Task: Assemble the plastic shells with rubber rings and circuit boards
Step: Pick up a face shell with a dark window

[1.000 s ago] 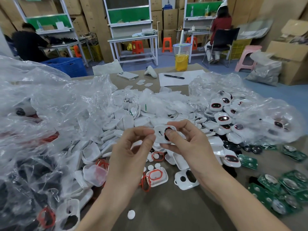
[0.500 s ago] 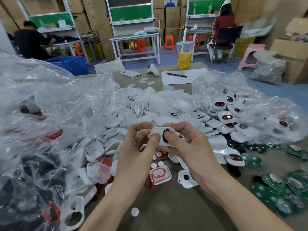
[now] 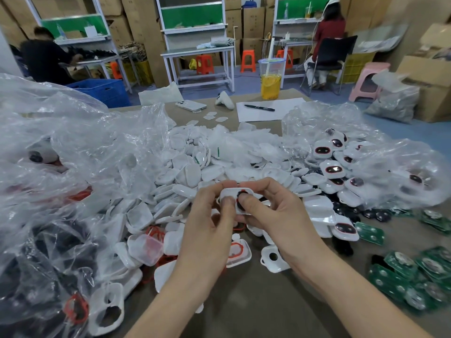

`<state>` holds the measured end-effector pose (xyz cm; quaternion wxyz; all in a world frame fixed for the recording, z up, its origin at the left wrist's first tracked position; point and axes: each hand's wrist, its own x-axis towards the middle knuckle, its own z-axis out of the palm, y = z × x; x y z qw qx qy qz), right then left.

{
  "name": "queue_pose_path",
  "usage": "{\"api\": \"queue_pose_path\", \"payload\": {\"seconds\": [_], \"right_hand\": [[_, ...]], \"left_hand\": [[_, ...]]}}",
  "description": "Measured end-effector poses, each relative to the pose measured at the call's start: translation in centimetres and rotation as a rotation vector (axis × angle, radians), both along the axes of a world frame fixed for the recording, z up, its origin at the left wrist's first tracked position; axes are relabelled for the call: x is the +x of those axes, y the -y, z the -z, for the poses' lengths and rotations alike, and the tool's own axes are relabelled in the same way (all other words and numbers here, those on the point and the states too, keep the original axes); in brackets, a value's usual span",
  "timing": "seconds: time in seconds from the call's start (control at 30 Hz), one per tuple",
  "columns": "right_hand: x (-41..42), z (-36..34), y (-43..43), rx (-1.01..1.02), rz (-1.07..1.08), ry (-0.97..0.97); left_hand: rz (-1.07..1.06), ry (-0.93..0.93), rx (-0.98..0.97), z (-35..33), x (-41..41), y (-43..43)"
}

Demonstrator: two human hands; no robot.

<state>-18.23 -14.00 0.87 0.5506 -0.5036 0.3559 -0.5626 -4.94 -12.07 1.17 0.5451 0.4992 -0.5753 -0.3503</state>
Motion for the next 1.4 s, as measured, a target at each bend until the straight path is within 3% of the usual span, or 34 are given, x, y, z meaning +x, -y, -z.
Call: {"api": "queue_pose_path", "payload": {"seconds": [0.3, 0.43, 0.57, 0.67, 0.73, 0.87, 1.1, 1.3, 1.4], "right_hand": [[-1.2, -0.8, -1.4, -0.028, 0.095, -0.325], [-2.0, 0.0, -4.5, 0.029, 0.175, -0.469], [-2.9, 1.4, -7.3, 0.118, 0.156, -0.654], [-3.0, 1.8, -8.4, 0.173, 0.171, -0.707], [-3.0, 1.6, -8.7, 0.155, 0.202, -0.77], [-2.7, 1.2, -9.0, 0.086, 0.241, -0.95], [-2.3, 1.2, -9.3, 0.052, 0.277, -1.008], [-3.5, 1.3, -10.7, -0.042, 0.346, -0.826], [-5.1, 1.4, -11.5, -0.205, 0.544, -0.997]], "left_hand": [[0.021, 0.256, -0.013, -0.9, 1.5, -0.6], [0.146, 0.287, 0.096, -0.4, 1.5, -2.6], [0.31, 0.463, 0.256, 0.0, 1.6, -4.3], [0.338, 0.679, 0.257, -0.5, 1.2, -4.9], [0.312, 0.72, 0.262, -0.8, 0.7, -5.1], [0.277, 0.736, 0.277, -0.7, 0.3, -5.3], [0.252, 0.734, 0.142, 0.4, 0.5, -6.0], [0.128, 0.45, 0.15, 1.5, 1.4, -6.5], [0.007, 0.339, 0.11, 2.1, 1.6, -6.8]]}}
